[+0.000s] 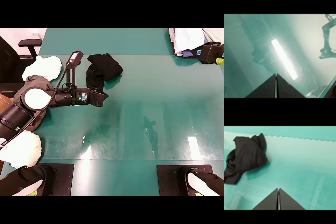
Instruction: Fold the shirts.
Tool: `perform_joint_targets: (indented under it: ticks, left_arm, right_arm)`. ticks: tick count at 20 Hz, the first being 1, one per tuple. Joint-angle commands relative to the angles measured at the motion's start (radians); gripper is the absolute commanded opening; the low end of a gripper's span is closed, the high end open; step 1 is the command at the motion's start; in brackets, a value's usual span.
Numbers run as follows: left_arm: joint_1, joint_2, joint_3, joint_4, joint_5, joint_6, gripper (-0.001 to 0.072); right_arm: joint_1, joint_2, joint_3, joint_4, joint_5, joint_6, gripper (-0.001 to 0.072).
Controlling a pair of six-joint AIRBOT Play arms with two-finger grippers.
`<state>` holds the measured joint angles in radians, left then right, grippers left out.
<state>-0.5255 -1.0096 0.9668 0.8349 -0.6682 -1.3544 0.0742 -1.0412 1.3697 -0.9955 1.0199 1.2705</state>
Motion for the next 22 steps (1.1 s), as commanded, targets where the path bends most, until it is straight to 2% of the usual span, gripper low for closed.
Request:
perform_joint_targets:
  ticks: [1,13,16,17,18,19,22]
  left_arm:
    - [0.000,0.000,0.000,0.000,0.002,0.001,0.0021]
    - [0.000,0.000,0.001,-0.003,0.005,0.000,0.0021]
    - [0.000,0.000,0.001,-0.004,0.104,0.001,0.0021]
    - [0.000,0.000,0.001,0.032,0.162,0.002,0.0086]
    - [0.000,-0.004,0.001,0.085,0.228,0.000,0.0390]
    - [0.007,-0.016,0.001,0.110,0.300,-0.002,0.0553]
    - [0.075,-0.108,0.008,0.105,0.433,-0.004,0.0541]
  right_arm:
    - [0.000,-0.001,-0.001,0.000,0.000,0.000,0.0020]
    - [0.000,0.000,-0.001,0.001,0.000,0.000,0.0020]
    - [0.001,0.000,-0.001,0.031,0.000,0.001,0.0020]
    - [0.001,0.000,0.000,0.035,0.000,0.001,0.0020]
    - [0.001,0.000,0.000,0.035,0.000,0.001,0.0020]
    - [0.001,0.000,0.000,0.035,-0.001,0.001,0.0020]
    - [0.001,0.000,0.000,0.036,0.000,0.001,0.0020]
